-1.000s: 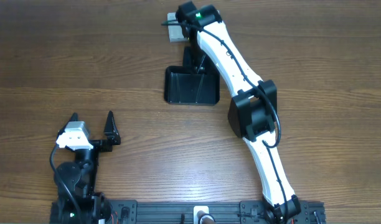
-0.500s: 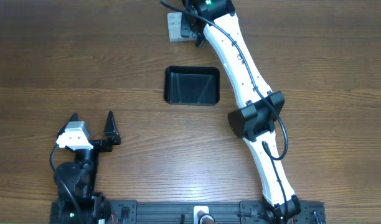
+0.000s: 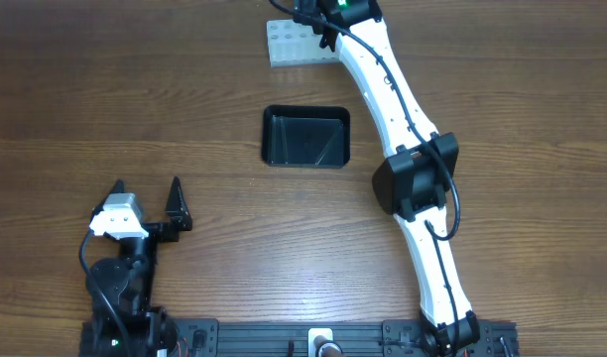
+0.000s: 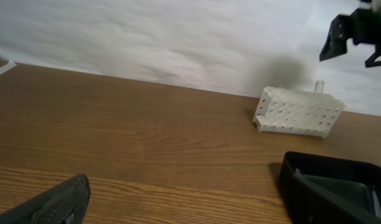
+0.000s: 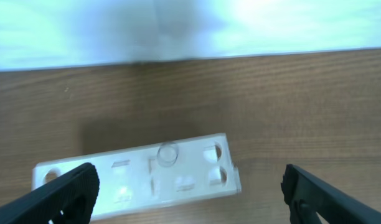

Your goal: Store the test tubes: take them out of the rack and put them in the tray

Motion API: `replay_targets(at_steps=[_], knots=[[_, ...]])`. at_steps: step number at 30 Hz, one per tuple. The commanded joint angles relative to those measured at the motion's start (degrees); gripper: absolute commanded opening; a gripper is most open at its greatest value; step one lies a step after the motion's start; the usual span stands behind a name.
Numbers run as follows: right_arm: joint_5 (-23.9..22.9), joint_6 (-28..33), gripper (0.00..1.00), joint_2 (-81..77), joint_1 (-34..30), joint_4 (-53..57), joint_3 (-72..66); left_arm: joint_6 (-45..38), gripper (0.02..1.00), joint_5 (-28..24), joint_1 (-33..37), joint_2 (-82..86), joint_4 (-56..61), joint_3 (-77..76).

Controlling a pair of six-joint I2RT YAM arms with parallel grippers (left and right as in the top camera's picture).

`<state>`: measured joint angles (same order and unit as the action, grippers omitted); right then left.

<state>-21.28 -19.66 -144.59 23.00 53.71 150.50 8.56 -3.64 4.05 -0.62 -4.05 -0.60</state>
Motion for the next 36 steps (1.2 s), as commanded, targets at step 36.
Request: replay_targets(at_steps=[36], knots=[[-1.3,11.1,0.829,-2.4,0.1,-18.6,-13.4,-0.9,0.996,0.5,0.3,0.5,-0.2,0.3]])
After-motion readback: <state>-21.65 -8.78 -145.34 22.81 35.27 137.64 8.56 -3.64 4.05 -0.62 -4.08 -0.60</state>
